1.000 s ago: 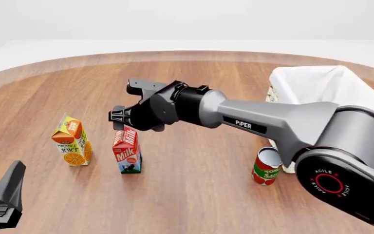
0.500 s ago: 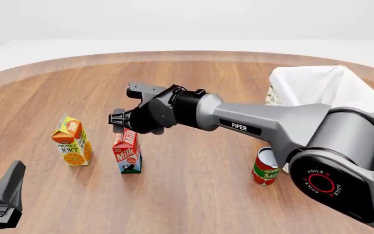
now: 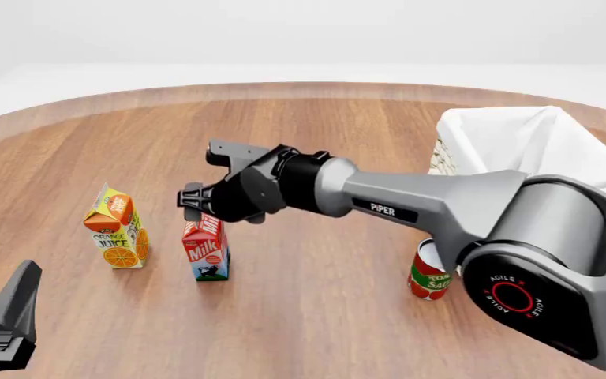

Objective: Pick the milk and place it in the basket.

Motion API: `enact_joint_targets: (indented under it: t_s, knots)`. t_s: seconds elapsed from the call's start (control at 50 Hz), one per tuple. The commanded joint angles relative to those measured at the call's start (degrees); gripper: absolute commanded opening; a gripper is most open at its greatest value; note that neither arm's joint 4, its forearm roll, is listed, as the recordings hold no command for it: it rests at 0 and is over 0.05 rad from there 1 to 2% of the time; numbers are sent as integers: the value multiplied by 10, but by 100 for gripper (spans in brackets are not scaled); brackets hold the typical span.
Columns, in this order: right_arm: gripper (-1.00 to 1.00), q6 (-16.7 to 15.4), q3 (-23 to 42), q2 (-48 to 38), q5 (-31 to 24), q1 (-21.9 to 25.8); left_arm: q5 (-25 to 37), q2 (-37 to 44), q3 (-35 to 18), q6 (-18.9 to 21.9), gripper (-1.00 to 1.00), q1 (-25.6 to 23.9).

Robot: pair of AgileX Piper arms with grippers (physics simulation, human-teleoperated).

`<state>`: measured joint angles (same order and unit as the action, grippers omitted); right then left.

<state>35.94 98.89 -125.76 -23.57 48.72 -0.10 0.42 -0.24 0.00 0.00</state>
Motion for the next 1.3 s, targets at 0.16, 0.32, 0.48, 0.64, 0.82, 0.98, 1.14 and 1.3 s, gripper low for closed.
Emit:
enact_joint_targets:
  t_s: [0.16, 0.32, 0.48, 0.64, 0.82, 0.98, 1.14, 1.3]
  knots:
    - [100, 3, -5, -9, 7, -1, 0, 0, 0, 0, 100, 0]
    - [100, 6, 0, -14, 7, 3, 0, 0, 0, 0, 100, 0]
    - [100, 7, 6, -20, 6, 6, 0, 0, 0, 0, 100, 0]
    - [100, 10, 11, -26, 6, 7, 0, 0, 0, 0, 100, 0]
    - [100, 13, 15, -35, 8, 9, 0, 0, 0, 0, 100, 0]
    - [100, 15, 18, -41, 10, 8, 0, 0, 0, 0, 100, 0]
    - [100, 18, 22, -47, 10, 6, 0, 0, 0, 0, 100, 0]
    - [-100, 9, 14, -35, 15, 0, 0, 0, 0, 0, 100, 0]
